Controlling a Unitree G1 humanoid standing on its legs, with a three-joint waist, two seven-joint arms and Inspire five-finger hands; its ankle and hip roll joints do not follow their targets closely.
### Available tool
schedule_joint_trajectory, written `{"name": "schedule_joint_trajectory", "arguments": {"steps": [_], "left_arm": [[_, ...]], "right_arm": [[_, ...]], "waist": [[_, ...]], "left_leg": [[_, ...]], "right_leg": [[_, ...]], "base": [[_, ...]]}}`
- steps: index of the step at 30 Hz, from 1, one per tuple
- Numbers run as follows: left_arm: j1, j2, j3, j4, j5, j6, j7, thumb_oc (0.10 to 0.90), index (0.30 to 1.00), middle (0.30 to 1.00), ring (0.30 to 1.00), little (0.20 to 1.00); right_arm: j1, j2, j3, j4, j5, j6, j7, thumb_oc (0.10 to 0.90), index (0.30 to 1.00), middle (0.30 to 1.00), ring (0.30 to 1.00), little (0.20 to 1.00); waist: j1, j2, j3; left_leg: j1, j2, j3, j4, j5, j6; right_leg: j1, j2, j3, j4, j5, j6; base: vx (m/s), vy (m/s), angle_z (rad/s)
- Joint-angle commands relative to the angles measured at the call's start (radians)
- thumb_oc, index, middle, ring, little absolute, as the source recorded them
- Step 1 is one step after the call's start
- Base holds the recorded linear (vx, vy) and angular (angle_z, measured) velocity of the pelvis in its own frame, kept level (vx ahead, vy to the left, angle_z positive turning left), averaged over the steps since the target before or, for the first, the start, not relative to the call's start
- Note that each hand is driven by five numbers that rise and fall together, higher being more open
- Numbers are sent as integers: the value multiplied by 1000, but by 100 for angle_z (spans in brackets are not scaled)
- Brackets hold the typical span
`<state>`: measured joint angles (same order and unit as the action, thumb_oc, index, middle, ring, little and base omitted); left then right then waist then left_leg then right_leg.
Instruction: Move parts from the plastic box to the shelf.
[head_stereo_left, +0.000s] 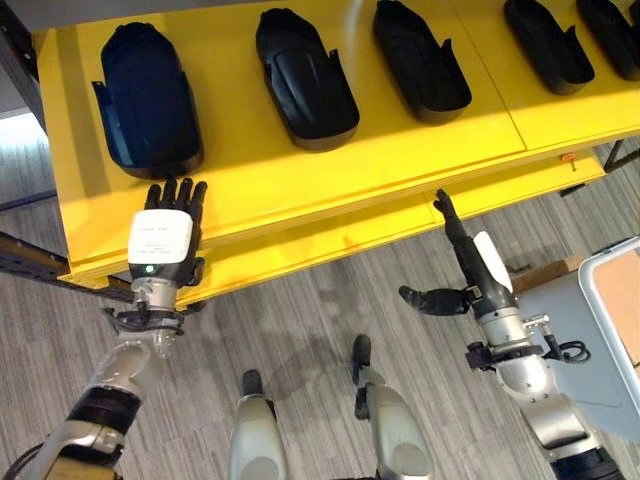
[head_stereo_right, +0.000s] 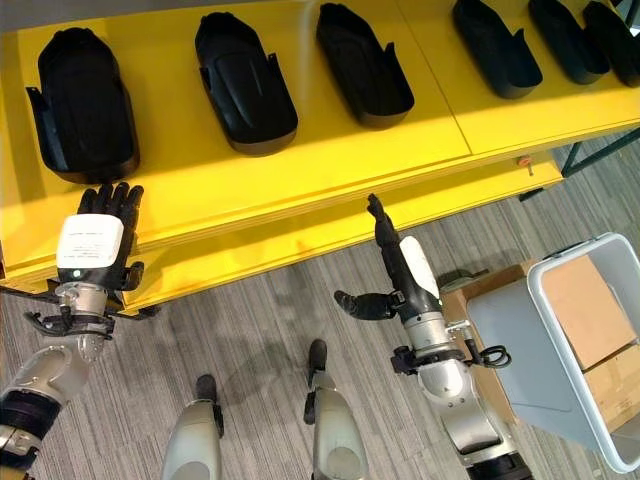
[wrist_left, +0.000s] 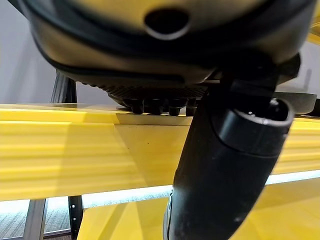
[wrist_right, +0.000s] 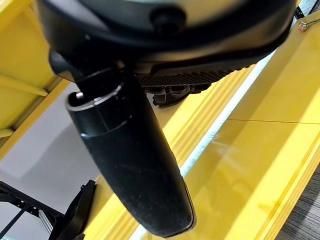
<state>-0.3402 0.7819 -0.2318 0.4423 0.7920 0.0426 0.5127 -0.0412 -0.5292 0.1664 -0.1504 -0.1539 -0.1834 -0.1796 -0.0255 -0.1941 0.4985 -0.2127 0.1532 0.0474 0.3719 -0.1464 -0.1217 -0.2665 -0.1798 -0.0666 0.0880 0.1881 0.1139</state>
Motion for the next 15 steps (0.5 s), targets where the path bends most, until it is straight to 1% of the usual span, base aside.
{"name": "schedule_joint_trajectory", "arguments": {"steps": [1,7,15], "left_arm": [[-58,65,10,29,-11,1,5,900,1000,1000,1000,1000],[-74,75,9,36,-21,4,6,900,1000,1000,1000,1000],[-80,69,0,44,-24,2,7,900,1000,1000,1000,1000]], "right_arm": [[-52,-69,-57,-127,28,-82,-52,900,1000,1000,1000,1000],[-47,-73,-60,-130,28,-81,-51,900,1000,1000,1000,1000],[-50,-75,-55,-131,30,-81,-49,900,1000,1000,1000,1000]], "waist": [[-8,-38,-43],[-11,-41,-44],[-12,-41,-42]], "left_leg": [[-59,-11,-48,-83,131,16],[-72,-11,-47,-72,129,16],[-79,-13,-44,-60,125,16]], "right_leg": [[-7,-97,33,136,-100,74],[-18,-98,39,141,-98,75],[-25,-100,45,148,-98,74]], "base": [[2,4,-4],[0,2,-1],[0,0,0]]}}
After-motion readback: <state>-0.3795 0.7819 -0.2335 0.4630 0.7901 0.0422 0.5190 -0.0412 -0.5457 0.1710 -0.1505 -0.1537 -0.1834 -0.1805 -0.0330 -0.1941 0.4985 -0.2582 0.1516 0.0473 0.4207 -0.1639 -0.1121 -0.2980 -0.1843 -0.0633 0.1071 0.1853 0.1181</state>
